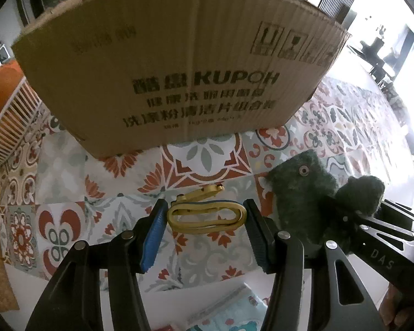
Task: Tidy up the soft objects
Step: 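Close left gripper on the yellow strap while right gripper closes on the green glove, then carry the strap with left gripper while right gripper carries the glove over the box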
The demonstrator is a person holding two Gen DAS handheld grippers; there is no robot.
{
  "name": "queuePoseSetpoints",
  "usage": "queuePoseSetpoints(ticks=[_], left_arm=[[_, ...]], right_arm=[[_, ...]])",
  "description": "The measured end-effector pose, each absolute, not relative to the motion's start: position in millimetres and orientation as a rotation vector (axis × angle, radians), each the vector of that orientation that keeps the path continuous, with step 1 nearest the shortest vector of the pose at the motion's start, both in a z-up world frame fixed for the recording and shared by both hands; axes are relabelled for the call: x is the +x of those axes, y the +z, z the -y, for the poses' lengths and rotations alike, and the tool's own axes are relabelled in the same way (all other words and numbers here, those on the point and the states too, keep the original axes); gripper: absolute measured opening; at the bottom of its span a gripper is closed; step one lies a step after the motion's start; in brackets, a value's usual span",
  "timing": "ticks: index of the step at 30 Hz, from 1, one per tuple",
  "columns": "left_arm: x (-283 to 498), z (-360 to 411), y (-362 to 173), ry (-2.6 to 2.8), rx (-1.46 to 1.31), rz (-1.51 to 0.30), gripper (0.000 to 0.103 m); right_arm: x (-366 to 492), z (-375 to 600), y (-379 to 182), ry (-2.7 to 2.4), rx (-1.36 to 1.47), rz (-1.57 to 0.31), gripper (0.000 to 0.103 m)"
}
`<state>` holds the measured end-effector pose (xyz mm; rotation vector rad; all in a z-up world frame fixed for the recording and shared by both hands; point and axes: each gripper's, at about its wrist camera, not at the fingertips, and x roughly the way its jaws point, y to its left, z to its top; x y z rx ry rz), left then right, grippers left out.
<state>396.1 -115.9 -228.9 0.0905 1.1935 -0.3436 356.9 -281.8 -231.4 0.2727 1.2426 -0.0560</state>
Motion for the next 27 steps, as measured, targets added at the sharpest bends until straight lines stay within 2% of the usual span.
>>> queuePoseSetpoints(ticks=[12, 27], left_arm=[[394.6, 107.5, -210.2, -0.345, 0.082, -1.162, 0.055], [393.3, 108.9, -183.5, -0.363, 0.059, -1.106, 0.055]], right_arm=[[355.8, 279.6, -218.7, -0.023, 0.277, -1.168, 0.022], [355.3, 275.4, -191.3, 0.023, 0.302, -1.094, 0.021]])
